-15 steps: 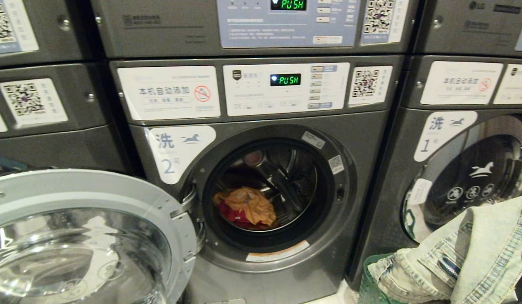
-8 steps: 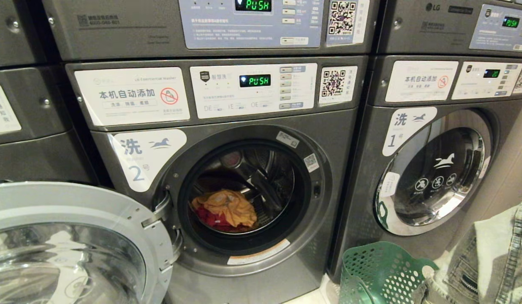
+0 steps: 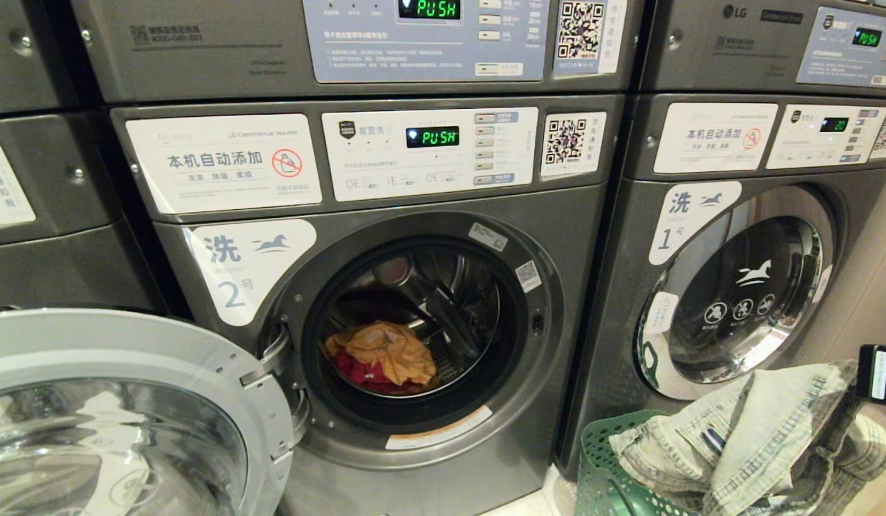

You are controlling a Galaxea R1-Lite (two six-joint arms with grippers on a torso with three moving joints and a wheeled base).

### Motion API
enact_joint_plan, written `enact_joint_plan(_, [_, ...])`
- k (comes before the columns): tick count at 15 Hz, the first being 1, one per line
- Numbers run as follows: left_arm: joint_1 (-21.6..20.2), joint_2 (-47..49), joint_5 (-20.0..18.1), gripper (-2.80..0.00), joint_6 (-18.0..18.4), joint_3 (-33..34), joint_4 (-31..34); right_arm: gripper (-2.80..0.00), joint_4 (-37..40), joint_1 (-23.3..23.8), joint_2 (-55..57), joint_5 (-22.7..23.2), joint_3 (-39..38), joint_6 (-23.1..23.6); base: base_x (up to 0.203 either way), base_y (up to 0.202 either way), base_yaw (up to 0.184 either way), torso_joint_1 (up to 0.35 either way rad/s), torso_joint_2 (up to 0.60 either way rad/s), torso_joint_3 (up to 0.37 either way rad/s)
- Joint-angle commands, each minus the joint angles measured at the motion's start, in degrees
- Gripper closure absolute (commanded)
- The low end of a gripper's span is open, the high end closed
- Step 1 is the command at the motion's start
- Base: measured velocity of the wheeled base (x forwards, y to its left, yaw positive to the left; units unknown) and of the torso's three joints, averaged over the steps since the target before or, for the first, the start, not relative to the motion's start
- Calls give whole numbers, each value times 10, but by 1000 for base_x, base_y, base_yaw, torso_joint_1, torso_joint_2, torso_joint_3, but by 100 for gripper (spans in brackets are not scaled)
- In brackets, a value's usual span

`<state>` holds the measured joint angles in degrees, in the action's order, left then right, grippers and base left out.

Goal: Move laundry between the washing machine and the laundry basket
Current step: Pick a cloth and place it into the basket

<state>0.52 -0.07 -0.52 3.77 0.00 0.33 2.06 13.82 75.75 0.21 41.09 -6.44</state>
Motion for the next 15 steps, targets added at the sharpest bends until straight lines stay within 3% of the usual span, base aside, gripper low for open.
enact_joint_plan(1, [0,1,0,0,0,0,0,0,-6,12,77,-1,1,0,0,0,0,0,0,0])
enact_joint_plan(7, [0,1,0,0,0,0,0,0,-73,16,193,6,3,0,0,0,0,0,0,0])
enact_joint_plan(13, [0,1,0,0,0,0,0,0,-98,16,287,11,68,4,0,0,0,0,0,0])
enact_joint_plan(14, [0,1,0,0,0,0,0,-280,-113,16,302,10,76,5,0,0,0,0,0,0])
enact_joint_plan(15, [0,1,0,0,0,0,0,-280,-124,15,315,10,88,8,0,0,0,0,0,0])
